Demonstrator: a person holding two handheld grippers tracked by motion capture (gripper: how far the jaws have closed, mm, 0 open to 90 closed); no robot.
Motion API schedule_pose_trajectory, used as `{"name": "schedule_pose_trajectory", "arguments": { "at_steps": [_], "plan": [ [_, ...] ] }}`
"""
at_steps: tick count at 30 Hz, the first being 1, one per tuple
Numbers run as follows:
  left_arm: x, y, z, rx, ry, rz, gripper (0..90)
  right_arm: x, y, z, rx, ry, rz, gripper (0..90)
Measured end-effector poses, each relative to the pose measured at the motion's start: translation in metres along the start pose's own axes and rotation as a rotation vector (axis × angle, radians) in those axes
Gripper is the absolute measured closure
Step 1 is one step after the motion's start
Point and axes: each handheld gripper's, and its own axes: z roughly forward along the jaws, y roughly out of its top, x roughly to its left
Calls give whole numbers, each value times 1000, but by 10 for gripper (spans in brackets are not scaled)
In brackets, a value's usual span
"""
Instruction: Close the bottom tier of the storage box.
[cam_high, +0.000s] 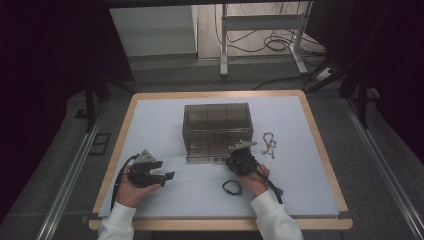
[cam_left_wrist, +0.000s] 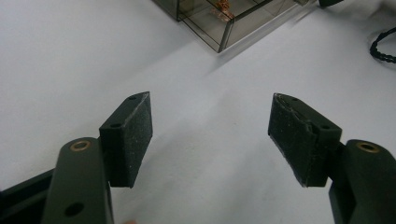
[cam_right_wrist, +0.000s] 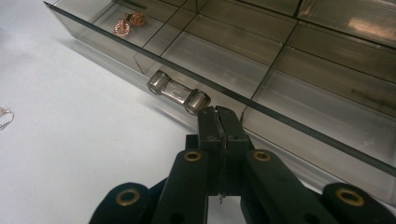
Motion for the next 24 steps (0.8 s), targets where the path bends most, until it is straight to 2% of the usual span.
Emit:
{"name": "schedule_pose_trajectory", "arguments": {
  "at_steps": [24],
  "plan": [
    [2,-1,0,2,1,-4,312,-4,12,6,-1,-13,15,900]
  ]
}}
